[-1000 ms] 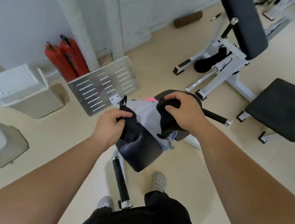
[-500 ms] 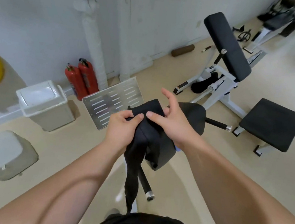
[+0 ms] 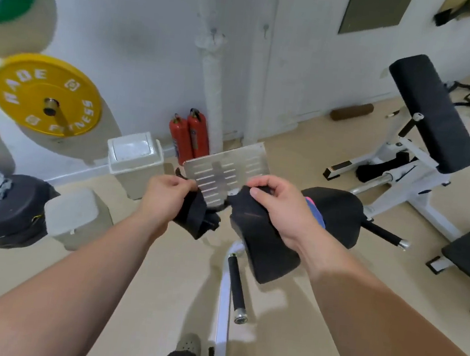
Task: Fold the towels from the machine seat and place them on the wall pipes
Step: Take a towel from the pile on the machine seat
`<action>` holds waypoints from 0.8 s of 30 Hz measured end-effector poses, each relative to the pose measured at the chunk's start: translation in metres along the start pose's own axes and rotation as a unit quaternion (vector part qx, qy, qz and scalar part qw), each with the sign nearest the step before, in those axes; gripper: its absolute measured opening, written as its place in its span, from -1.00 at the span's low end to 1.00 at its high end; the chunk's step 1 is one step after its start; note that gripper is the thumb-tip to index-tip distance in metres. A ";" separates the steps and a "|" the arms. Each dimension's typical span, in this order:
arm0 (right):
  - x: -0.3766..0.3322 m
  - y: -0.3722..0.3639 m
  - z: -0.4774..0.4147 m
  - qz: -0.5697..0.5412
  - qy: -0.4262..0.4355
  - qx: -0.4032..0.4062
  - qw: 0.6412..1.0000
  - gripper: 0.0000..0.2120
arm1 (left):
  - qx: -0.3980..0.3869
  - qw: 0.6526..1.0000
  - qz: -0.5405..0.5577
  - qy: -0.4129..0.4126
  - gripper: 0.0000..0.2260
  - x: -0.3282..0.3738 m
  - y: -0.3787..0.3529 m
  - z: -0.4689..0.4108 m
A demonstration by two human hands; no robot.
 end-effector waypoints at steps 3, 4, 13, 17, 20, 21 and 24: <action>-0.003 -0.014 -0.007 -0.046 -0.021 -0.060 0.997 -0.67 | 0.013 0.999 0.005 -0.033 -0.81 -0.009 0.012 0.019; -0.006 -0.020 -0.006 -0.091 -0.034 -0.084 0.992 -0.61 | 0.011 0.999 0.022 -0.045 -0.68 -0.009 0.014 0.024; -0.032 -0.054 0.006 -0.073 0.016 -0.102 0.992 -0.56 | -0.005 0.985 0.168 -0.030 -0.73 0.005 0.037 0.046; -0.046 -0.062 0.006 0.009 0.035 0.017 0.999 -0.80 | 0.023 0.980 0.195 -0.016 -0.88 -0.006 0.073 0.031; -0.056 -0.080 0.001 0.129 0.069 0.101 0.984 -0.70 | 0.034 0.978 0.202 -0.026 -0.87 -0.013 0.101 0.010; -0.062 -0.093 -0.002 0.181 0.089 0.130 0.971 -0.65 | 0.023 0.978 0.203 -0.030 -0.86 -0.014 0.111 0.003; -0.082 -0.144 -0.005 0.197 0.112 0.148 0.963 -0.59 | -0.021 0.978 0.204 -0.046 -0.86 -0.010 0.143 -0.019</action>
Point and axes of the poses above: each hand's wrist, its own z-axis away from the middle knuckle, its own y-axis out of the back of the hand, x = y × z, the point moved 6 cm from there along -z, towards the middle knuckle, and after that the axes turned 9 degrees about z, right-handed, at the moved point
